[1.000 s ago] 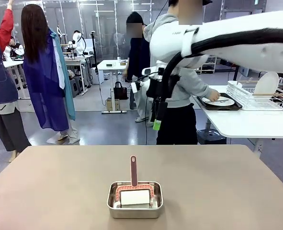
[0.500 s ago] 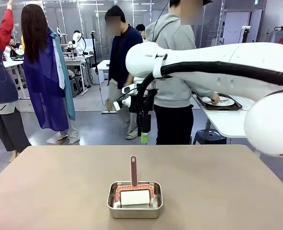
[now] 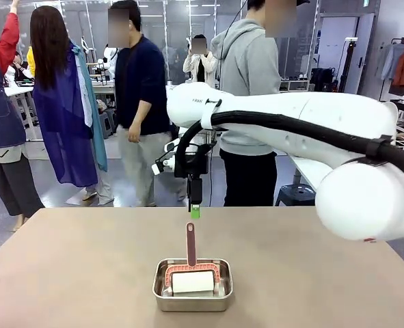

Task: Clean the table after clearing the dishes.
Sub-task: When the right (or left) Handle tray is removed, use the right hand (or left hand) to clean the right (or left) side of the table with the Lint Roller.

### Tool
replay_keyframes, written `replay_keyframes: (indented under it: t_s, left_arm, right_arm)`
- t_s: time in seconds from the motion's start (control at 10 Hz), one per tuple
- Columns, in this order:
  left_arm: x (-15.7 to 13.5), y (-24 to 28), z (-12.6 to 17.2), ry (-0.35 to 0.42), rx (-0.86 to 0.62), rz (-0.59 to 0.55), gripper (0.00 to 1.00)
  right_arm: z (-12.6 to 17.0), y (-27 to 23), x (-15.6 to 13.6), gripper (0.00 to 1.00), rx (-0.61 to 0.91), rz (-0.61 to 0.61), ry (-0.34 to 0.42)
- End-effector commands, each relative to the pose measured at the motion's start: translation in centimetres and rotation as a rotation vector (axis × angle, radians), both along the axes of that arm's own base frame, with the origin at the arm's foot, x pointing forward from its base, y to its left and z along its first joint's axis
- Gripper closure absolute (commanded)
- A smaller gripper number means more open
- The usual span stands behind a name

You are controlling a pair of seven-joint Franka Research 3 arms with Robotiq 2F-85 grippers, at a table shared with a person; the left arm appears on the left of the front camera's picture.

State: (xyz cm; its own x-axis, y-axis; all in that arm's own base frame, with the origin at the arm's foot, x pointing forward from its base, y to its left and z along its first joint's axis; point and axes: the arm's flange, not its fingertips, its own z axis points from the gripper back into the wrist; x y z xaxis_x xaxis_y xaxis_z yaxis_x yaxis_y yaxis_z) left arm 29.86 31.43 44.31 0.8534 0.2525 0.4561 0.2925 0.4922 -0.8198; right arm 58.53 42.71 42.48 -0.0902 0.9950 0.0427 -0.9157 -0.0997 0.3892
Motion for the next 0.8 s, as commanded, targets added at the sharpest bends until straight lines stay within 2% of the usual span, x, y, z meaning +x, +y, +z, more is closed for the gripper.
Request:
replay_keyframes:
  t_s: [0.0, 0.7]
  left_arm:
    - [-0.5, 0.1, 0.4, 0.001, 0.013, -0.005, 0.00]
    - [-0.5, 0.1, 0.4, 0.001, 0.013, -0.005, 0.00]
  right_arm:
    - [1.2, 2.9, 2.5, 0.00, -0.043, -0.004, 0.071]
    - [-2.4, 5.1, 1.8, 0.00, -0.108, -0.012, 0.160]
